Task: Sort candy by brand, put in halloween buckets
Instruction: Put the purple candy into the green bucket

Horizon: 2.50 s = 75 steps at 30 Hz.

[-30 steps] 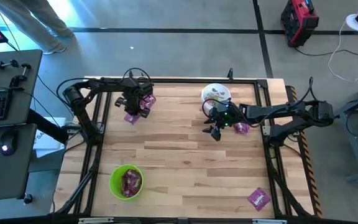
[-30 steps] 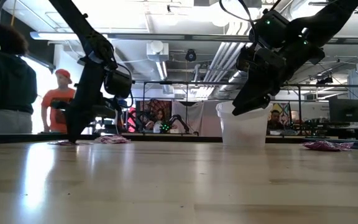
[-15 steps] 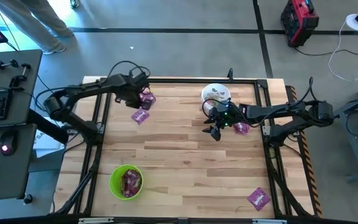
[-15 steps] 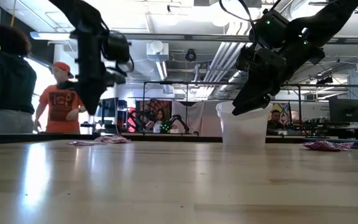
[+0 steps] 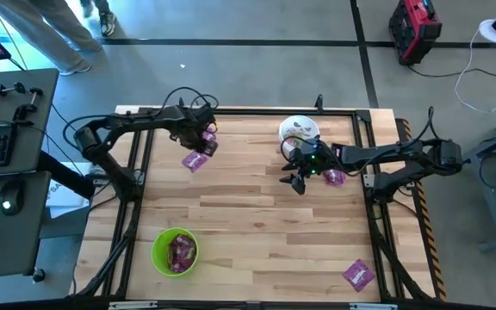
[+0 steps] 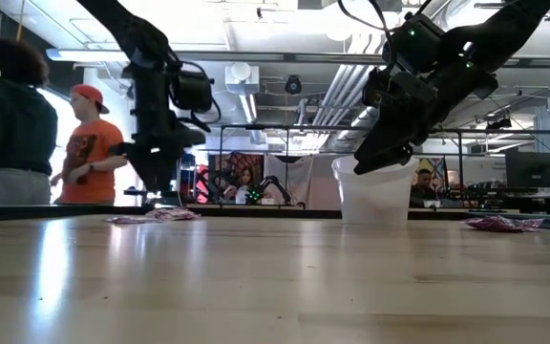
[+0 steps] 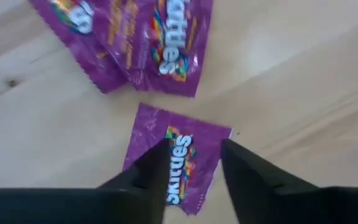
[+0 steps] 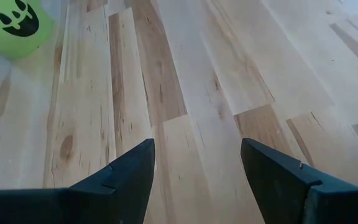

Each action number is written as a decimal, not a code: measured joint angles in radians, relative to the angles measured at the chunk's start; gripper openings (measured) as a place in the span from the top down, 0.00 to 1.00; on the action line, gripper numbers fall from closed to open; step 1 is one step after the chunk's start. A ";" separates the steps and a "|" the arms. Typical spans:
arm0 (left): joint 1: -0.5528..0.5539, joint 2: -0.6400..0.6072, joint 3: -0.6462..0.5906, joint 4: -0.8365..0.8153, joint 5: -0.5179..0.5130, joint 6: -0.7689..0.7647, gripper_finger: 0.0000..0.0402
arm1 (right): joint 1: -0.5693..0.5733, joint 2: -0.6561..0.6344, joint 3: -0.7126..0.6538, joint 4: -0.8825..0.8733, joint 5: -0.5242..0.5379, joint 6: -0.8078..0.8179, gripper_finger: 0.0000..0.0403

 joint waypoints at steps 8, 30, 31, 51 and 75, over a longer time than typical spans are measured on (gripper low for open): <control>-0.026 0.085 0.000 -0.024 -0.019 0.041 0.38 | 0.000 0.000 0.000 -0.007 0.000 -0.001 0.42; -0.033 0.209 0.007 0.021 -0.032 0.162 0.30 | 0.000 0.000 0.000 -0.007 0.039 0.002 0.42; -0.033 0.210 0.007 0.018 -0.034 0.161 0.32 | 0.000 0.000 0.000 -0.007 0.039 0.001 0.42; -0.070 0.022 0.005 -0.063 -0.085 0.054 1.00 | 0.000 0.000 0.000 -0.053 0.039 -0.012 0.42; -0.875 -0.477 0.031 0.241 0.117 -0.635 1.00 | 0.000 0.000 0.000 -0.068 0.042 0.037 0.42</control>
